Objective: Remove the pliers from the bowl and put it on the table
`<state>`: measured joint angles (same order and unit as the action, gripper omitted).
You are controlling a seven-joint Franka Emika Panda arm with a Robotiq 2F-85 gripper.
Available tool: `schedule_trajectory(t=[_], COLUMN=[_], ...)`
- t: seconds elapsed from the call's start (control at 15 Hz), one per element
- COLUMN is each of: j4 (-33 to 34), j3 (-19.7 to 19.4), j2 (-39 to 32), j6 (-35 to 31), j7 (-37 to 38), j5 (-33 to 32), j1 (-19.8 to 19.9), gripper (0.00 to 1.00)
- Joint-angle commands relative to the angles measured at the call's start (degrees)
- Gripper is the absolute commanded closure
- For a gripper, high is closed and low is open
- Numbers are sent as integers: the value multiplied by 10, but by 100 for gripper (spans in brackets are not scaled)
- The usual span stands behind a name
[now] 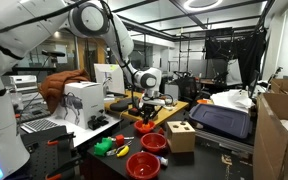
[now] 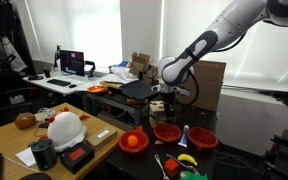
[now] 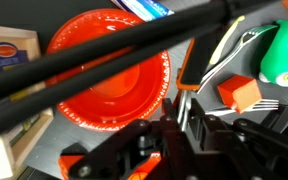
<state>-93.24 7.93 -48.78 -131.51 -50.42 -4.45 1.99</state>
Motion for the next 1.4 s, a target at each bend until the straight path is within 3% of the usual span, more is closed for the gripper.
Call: schedule_trajectory(t=[0.0,0.47,0.87,1.2,1.33], j4=[-68,-135,-148,-143,-150], j3=[21,65,94,91,89], j2=[37,23,-5,-23,-28], j6=[-2,-41,-35,-38,-68], j7=[32,69,66,59,50], j5=[21,52,77,78,77], j1=[1,-7,-4,5,15], gripper=[95,95,95,95,95])
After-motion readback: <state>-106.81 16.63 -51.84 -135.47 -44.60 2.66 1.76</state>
